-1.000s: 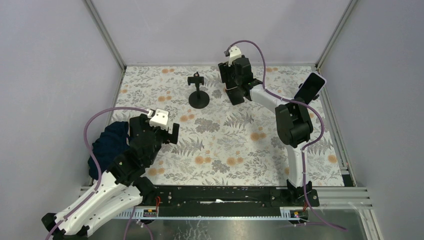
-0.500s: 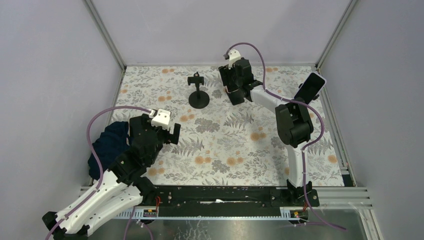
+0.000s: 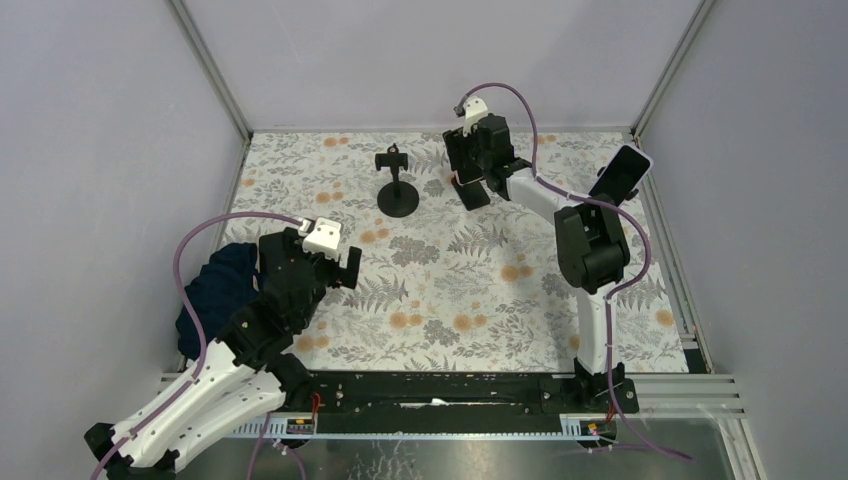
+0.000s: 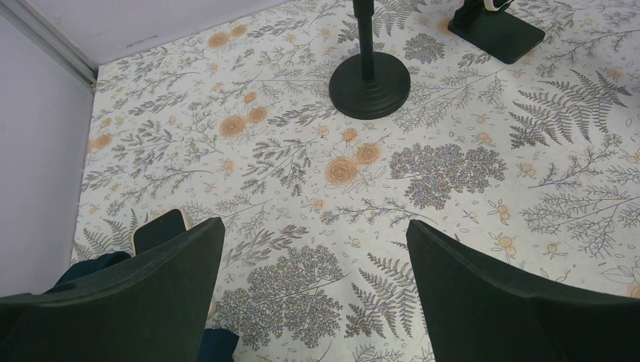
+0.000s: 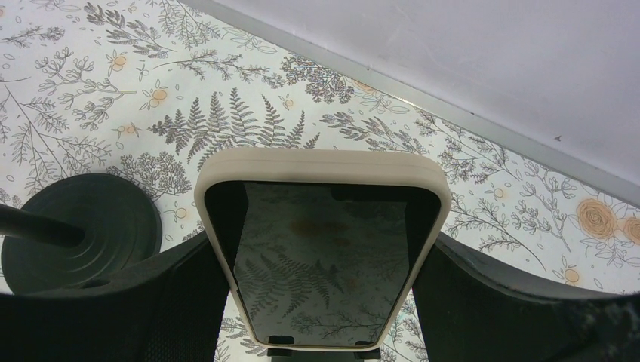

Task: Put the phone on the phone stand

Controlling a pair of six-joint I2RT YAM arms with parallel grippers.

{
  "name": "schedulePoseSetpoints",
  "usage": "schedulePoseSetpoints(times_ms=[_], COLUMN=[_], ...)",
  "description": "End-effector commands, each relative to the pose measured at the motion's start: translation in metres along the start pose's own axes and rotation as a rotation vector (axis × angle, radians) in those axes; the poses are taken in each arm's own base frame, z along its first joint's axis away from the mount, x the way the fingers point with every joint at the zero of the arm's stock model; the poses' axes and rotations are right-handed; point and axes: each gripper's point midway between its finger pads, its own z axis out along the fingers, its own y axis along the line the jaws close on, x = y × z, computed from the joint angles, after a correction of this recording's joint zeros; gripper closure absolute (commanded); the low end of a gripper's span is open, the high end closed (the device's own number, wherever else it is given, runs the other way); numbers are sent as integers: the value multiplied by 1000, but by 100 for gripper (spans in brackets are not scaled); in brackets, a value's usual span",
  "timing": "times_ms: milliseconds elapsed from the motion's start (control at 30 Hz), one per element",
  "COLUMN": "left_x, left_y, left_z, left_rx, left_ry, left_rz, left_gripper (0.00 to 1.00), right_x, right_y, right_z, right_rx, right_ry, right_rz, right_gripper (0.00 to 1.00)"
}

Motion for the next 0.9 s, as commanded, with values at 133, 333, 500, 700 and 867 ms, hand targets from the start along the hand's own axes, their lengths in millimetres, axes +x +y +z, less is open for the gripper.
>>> schedulePoseSetpoints(times_ms=[133, 333, 500, 700, 867], left_x=[-4, -4, -4, -4, -4], left_y=[1, 1, 1, 1, 0], left_z=[2, 2, 2, 2, 3], left_rx=[-2, -4, -3, -2, 1], left_ry=[-27, -25, -25, -25, -24], left_rz=[9, 10, 10, 10, 12], left_gripper=[2, 2, 2, 2, 1], right_x=[-66, -58, -49, -32, -25], right_y=[-16, -16, -13, -11, -10], right_z=[-13, -10, -7, 0, 6], right_rx=[9, -24, -47, -59, -63], right_ry=[-150, -137, -115, -74, -48], right_rz=[11, 20, 24, 18, 15], right_gripper=[71, 68, 64, 57, 53])
